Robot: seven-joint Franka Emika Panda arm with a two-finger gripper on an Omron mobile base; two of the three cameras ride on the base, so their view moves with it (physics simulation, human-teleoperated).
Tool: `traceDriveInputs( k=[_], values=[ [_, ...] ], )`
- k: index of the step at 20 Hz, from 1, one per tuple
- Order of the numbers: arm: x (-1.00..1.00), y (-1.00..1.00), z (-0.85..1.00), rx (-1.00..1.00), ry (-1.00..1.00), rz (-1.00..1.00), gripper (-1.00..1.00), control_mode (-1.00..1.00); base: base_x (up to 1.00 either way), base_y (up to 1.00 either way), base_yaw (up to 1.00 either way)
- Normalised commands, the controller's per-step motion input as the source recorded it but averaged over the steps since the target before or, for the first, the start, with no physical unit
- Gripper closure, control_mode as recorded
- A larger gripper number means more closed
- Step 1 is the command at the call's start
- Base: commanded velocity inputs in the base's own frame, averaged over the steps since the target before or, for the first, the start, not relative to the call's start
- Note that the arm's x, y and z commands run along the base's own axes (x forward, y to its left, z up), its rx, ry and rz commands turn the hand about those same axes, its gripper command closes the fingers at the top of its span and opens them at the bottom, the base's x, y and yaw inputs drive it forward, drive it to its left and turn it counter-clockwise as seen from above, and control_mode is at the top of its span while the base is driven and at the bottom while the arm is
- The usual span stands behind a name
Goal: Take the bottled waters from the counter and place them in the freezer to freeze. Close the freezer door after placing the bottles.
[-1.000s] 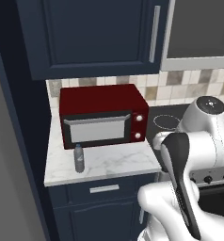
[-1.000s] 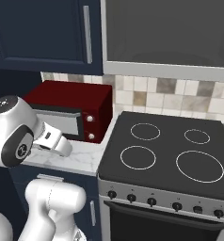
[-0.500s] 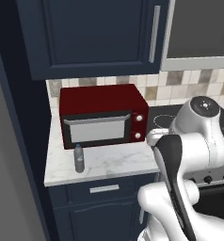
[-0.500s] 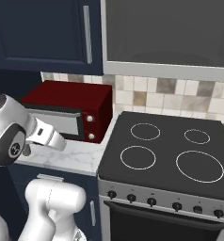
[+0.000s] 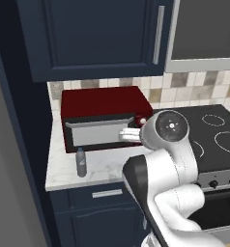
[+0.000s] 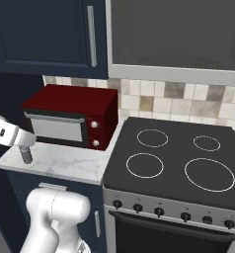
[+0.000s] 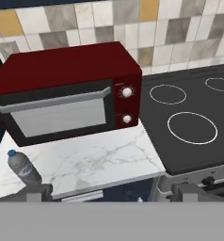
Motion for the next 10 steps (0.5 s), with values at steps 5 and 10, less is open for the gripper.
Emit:
traceDriveInputs(
  k=[5,10],
  values=[
    [0.02,0.77,-0.35,-0.01,-0.25,0.00,-1.00,-1.00,0.00,0.00,0.00],
    [-0.21,0.39,-0.57,0.00,-0.31,0.00,-1.00,-1.00,0.00,0.00,0.00]
  ],
)
